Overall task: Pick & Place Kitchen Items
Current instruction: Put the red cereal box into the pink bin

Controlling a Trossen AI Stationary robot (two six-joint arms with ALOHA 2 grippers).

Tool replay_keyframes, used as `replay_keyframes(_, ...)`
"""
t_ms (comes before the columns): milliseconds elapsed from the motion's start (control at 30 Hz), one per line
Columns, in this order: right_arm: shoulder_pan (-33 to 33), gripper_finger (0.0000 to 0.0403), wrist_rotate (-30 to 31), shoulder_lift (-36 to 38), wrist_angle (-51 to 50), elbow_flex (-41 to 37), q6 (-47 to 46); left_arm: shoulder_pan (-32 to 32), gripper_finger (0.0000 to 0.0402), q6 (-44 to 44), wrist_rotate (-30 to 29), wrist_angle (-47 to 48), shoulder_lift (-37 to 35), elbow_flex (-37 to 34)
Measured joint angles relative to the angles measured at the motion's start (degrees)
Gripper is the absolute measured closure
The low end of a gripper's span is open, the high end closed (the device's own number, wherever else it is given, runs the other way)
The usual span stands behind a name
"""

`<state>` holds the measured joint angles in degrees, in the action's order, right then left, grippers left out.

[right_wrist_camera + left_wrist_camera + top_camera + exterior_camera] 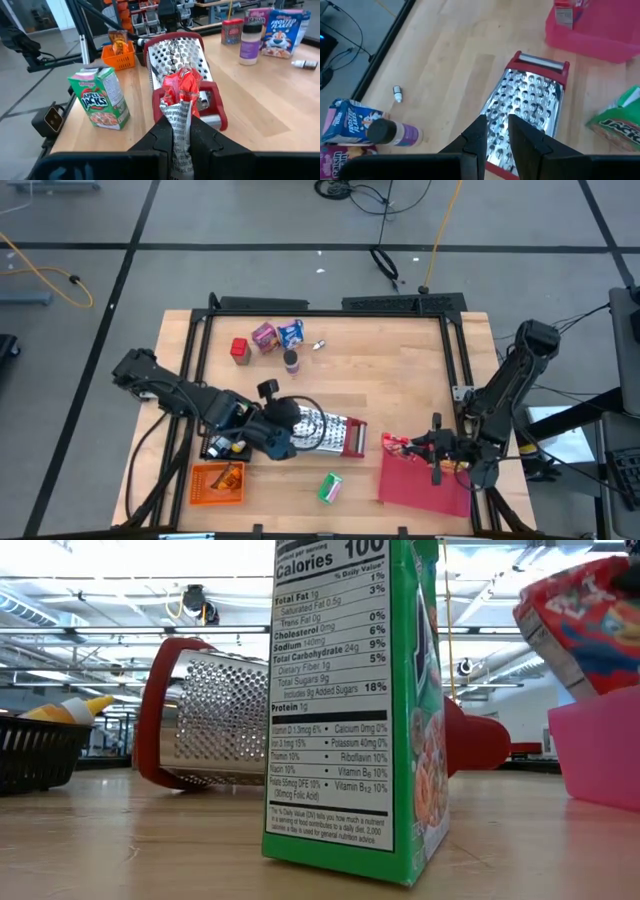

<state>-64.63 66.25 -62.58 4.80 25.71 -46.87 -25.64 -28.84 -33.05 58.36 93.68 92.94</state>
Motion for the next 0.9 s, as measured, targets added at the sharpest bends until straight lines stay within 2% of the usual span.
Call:
replay_keyframes(267,0.0,0.0379,0.0,-3.3,8.8,-5.0,-0.5,0.0,0.0320,2.9,0.0,-6.6,0.0,-1.9)
replay_keyframes(367,0.0,0.0366,-0.4,-4.0,12.0,-6.6,-0.5,0.0,0.0320,4.1,0.0,-8.0,0.0,-2.0)
replay_keyframes(467,0.1,0.0342,-1.0,-4.0,14.0,-7.6,0.2,0.0,0.0320,4.9,0.0,-8.7,0.0,-2.0)
replay_keyframes(667,0.1,0.0277,-1.8,-4.1,18.5,-7.9,8.8,0.0,0.0320,5.1,0.0,-8.8,0.0,-2.0)
replay_keyframes(900,0.0,0.0210,-2.0,-4.1,18.5,-7.9,9.4,0.0,0.0320,5.1,0.0,-8.7,0.0,-2.0)
